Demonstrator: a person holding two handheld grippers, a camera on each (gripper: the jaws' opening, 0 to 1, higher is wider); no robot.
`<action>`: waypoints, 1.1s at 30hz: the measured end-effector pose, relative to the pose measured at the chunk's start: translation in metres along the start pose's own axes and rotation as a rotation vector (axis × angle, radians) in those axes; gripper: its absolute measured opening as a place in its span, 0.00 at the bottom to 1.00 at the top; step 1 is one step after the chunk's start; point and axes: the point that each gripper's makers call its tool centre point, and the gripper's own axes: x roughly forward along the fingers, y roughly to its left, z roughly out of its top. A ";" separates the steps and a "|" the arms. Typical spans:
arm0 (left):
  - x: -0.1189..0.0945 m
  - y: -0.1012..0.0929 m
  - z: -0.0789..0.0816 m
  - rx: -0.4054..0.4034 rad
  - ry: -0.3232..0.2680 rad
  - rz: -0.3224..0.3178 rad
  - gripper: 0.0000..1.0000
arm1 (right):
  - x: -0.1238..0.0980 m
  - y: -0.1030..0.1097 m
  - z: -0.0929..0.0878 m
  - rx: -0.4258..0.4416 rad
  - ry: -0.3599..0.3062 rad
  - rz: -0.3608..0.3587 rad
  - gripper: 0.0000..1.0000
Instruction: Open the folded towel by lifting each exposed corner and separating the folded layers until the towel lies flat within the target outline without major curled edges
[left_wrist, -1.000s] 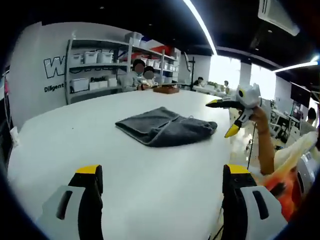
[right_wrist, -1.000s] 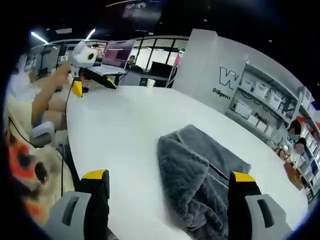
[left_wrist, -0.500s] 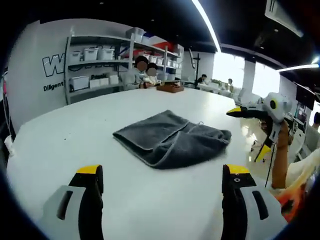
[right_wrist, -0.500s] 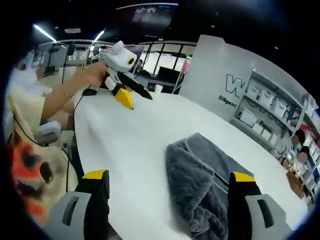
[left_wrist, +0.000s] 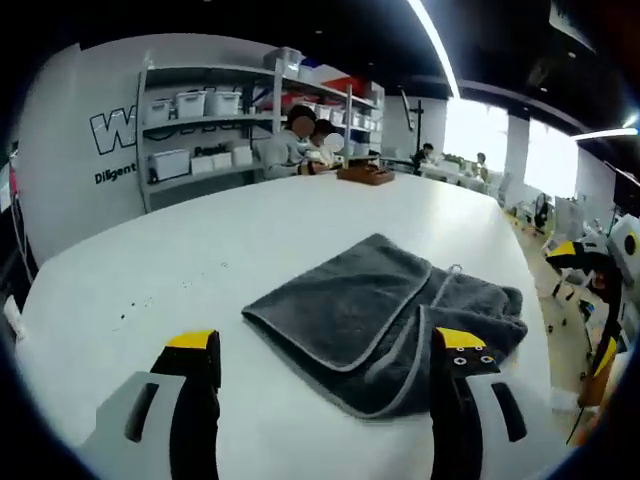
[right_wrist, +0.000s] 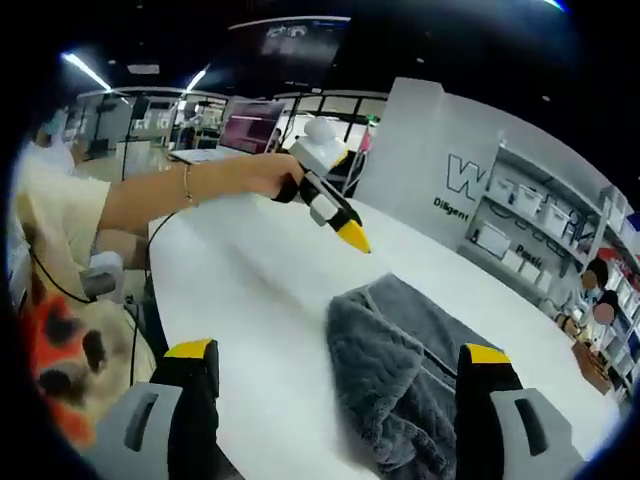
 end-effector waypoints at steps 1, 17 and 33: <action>0.009 0.008 -0.001 -0.013 -0.001 0.020 0.78 | 0.000 0.000 0.000 0.000 -0.001 0.000 0.99; 0.096 0.043 -0.032 -0.074 0.138 0.090 0.56 | 0.003 -0.008 -0.005 0.010 0.002 -0.001 0.98; 0.112 0.060 -0.046 -0.115 0.098 0.116 0.03 | 0.006 -0.008 -0.008 0.015 0.008 0.003 0.98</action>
